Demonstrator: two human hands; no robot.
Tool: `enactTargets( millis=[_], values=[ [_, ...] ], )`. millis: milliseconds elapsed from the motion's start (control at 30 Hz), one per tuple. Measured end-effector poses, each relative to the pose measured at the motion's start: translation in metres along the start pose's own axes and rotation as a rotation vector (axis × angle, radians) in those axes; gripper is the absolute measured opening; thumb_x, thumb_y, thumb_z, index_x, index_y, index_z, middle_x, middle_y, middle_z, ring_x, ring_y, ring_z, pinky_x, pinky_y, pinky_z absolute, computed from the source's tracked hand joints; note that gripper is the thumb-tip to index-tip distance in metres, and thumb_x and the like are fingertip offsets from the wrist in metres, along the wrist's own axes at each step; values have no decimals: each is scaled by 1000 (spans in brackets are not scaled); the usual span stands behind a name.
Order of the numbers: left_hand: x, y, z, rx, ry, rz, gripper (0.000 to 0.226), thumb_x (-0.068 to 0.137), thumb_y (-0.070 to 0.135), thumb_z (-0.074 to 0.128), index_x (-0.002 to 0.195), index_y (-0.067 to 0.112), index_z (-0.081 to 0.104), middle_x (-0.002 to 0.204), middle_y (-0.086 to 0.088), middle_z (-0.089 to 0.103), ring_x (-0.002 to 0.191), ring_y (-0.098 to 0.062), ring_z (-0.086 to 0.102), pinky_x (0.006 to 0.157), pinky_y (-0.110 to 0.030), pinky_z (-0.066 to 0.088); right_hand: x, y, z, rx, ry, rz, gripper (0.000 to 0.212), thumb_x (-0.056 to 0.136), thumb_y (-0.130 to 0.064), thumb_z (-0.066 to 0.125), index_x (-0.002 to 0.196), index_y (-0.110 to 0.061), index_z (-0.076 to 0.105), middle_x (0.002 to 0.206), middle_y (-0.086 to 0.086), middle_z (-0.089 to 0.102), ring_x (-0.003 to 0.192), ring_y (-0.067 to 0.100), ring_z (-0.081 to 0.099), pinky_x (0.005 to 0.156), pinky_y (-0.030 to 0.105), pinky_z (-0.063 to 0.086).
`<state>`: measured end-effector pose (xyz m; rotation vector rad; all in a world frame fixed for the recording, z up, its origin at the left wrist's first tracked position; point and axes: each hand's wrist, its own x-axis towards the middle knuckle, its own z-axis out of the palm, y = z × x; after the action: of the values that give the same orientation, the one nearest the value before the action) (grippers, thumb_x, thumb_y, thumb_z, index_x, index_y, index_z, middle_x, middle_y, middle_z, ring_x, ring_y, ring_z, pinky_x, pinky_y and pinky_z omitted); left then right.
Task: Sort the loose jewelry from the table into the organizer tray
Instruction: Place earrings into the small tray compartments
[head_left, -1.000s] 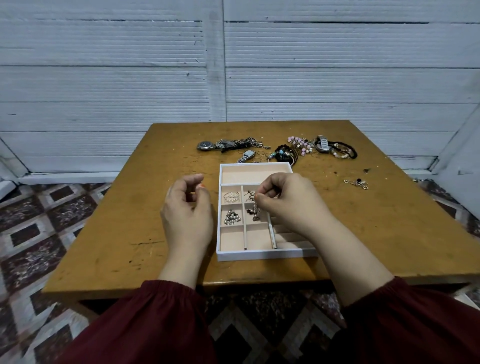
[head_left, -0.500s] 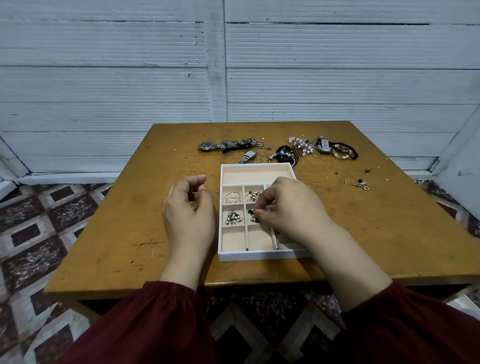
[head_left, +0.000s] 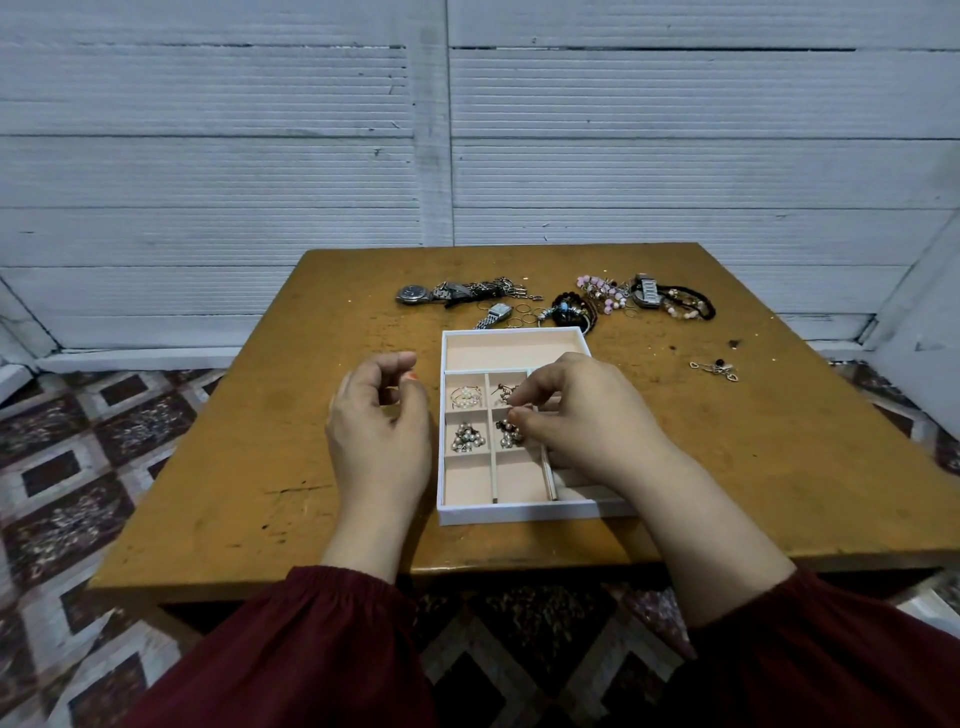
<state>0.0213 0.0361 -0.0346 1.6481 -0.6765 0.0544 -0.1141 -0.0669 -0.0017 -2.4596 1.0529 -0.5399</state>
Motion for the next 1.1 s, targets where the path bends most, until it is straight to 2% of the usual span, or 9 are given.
enactTargets(
  millis=[267, 433, 600, 833, 900, 1000, 1100],
  values=[
    [-1, 4, 2, 20, -45, 12, 18, 89, 17, 56, 92, 34, 61, 99, 7, 66, 89, -11, 59, 79, -38, 53, -1, 1, 0, 70, 16, -23, 7, 80, -32, 69, 87, -30, 69, 86, -11, 57, 83, 9, 57, 71, 28, 46],
    [3, 9, 5, 5, -68, 47, 20, 88, 17, 57, 89, 36, 61, 95, 8, 66, 88, -14, 60, 80, -42, 53, 3, 4, -2, 127, 48, -42, 6, 80, -30, 70, 83, -33, 67, 83, -14, 52, 75, 1, 49, 67, 26, 36],
    [14, 19, 14, -18, -122, 97, 16, 83, 26, 53, 83, 41, 59, 91, 9, 66, 87, -15, 61, 78, -44, 53, 13, 11, -9, 225, 102, -31, 7, 80, -29, 71, 87, -29, 70, 91, -11, 60, 71, -1, 49, 70, 27, 44],
    [40, 23, 27, -9, -227, 154, 19, 86, 14, 60, 88, 33, 63, 87, 9, 66, 83, -13, 61, 78, -38, 53, 36, 23, -23, 286, 146, -17, 5, 81, -27, 71, 85, -29, 70, 91, -7, 63, 63, 8, 53, 66, 29, 47],
    [51, 23, 34, 7, -272, 172, 19, 83, 10, 62, 90, 28, 65, 83, 11, 65, 79, -7, 60, 78, -35, 53, 45, 27, -26, 291, 149, -16, 4, 82, -26, 70, 86, -28, 70, 88, -6, 63, 62, 6, 51, 64, 27, 44],
    [66, 23, 47, 56, -340, 195, 27, 79, 10, 66, 83, 35, 61, 78, 16, 63, 72, 4, 55, 76, -31, 51, 62, 34, -27, 273, 158, -29, 5, 82, -22, 69, 85, -26, 69, 84, -6, 65, 63, -1, 49, 62, 23, 39],
    [82, 23, 65, 160, -410, 226, 25, 80, 10, 68, 83, 34, 64, 81, 12, 65, 72, 2, 53, 72, -28, 47, 82, 42, -25, 200, 174, -17, 6, 81, -23, 69, 85, -27, 69, 87, -3, 64, 70, 9, 54, 67, 28, 44]
  ],
)
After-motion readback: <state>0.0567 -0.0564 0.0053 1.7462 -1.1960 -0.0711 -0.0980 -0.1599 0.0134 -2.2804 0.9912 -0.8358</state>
